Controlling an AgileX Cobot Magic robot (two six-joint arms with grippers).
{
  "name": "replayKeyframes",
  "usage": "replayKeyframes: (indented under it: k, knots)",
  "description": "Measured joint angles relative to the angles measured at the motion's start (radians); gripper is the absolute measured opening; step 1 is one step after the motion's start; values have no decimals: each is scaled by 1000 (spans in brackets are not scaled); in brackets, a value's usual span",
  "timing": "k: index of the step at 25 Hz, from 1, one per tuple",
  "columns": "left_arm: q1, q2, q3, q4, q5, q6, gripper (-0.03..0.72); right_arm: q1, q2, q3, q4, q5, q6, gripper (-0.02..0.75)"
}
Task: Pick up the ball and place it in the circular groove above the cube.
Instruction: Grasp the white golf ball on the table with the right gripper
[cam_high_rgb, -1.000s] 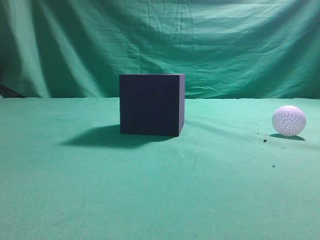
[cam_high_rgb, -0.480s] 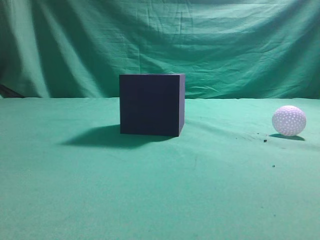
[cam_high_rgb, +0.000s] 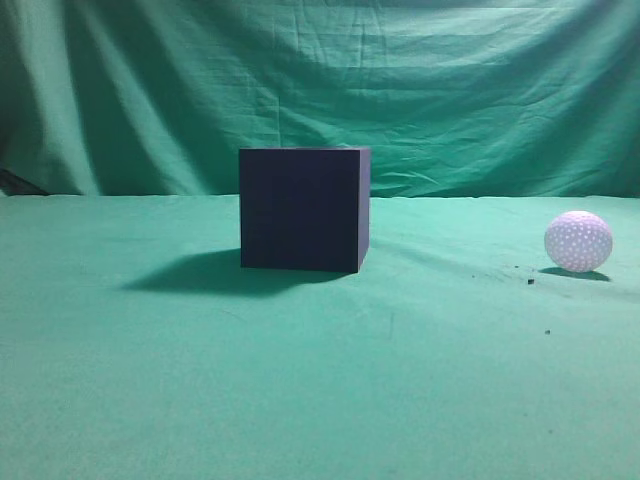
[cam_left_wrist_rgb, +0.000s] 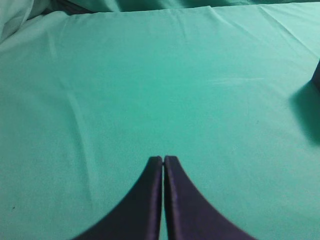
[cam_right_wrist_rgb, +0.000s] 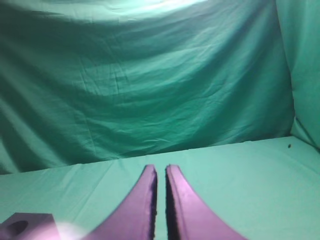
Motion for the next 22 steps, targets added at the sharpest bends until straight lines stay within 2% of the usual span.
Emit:
replayKeyframes:
  k: [3, 8, 15, 22]
  knots:
    - [0, 0, 0, 0, 0, 0, 0, 0, 10, -64, 4, 78, 2, 0]
    - [0, 0, 0, 0, 0, 0, 0, 0, 179, -216, 12, 170, 2, 0]
    - [0, 0, 0, 0, 0, 0, 0, 0, 405, -270, 40, 218, -9, 0]
    - [0, 0, 0, 0, 0, 0, 0, 6, 737, -494, 40, 576, -237, 0]
